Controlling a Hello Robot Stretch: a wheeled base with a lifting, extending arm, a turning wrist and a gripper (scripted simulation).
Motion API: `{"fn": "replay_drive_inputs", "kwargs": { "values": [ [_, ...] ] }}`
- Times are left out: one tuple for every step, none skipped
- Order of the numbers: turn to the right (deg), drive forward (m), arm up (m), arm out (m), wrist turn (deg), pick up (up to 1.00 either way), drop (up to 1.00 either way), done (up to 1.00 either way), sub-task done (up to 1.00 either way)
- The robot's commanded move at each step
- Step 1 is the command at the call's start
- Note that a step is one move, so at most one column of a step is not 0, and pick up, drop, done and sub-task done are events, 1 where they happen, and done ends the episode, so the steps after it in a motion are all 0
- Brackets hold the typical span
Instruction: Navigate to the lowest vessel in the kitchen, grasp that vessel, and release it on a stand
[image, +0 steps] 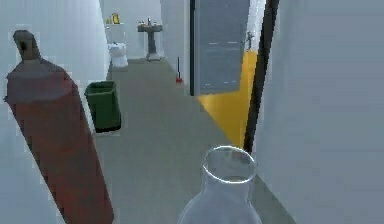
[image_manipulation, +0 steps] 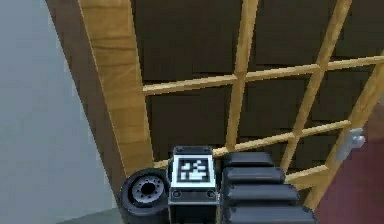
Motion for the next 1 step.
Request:
{"fn": "replay_drive_inputs", "kwargs": {
  "values": [
    [0.0, 0.95, 0.00, 0.00, 0.0, 0.00, 0.00, 0.00, 0.00]
  ]
}}
